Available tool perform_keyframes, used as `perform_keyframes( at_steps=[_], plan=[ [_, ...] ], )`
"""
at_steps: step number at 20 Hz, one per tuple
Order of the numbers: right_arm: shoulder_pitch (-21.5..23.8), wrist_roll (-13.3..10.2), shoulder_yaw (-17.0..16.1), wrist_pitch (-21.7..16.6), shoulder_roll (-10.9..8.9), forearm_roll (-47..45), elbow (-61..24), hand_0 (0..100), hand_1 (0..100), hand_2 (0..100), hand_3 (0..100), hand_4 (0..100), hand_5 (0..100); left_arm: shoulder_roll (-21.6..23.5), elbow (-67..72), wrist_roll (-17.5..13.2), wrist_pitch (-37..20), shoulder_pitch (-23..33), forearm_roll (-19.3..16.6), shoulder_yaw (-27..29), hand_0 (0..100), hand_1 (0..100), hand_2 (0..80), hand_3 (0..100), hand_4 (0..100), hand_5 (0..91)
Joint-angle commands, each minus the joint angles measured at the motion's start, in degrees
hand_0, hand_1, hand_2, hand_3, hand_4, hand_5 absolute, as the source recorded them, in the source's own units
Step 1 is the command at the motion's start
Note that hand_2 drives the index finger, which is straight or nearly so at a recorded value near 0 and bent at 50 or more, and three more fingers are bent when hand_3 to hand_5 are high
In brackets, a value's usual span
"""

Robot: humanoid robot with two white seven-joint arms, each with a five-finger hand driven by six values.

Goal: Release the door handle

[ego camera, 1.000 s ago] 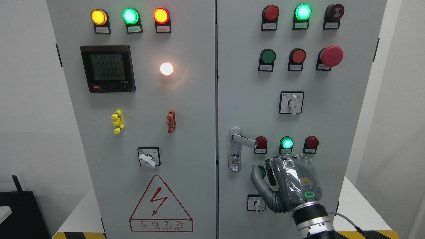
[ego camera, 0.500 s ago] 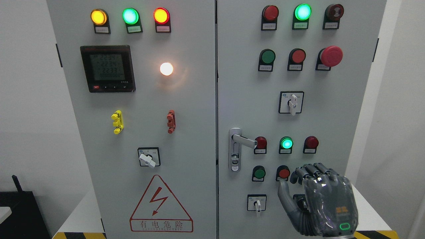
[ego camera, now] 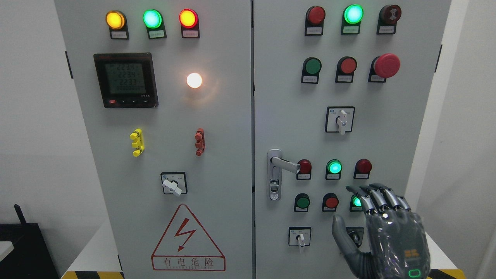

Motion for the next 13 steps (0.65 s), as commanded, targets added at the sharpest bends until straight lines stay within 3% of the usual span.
perform_keyframes(
  at_steps=[1,13],
  plan=[
    [0.3,-0.1,-2.1,0.0,0.51,-0.2,-1.2,56,14,0,0,0,0,0.0,0.0,0.0,0.0,0.0,0.0,1.1,12,39,0.0,0,0,0.0],
    [0.3,-0.1,-1.9,0.0,1.04,-0.2,-1.2,55,15,0,0,0,0,0.0,0.0,0.0,0.0,0.0,0.0,1.1,12,39,0.0,0,0,0.0]
  ],
)
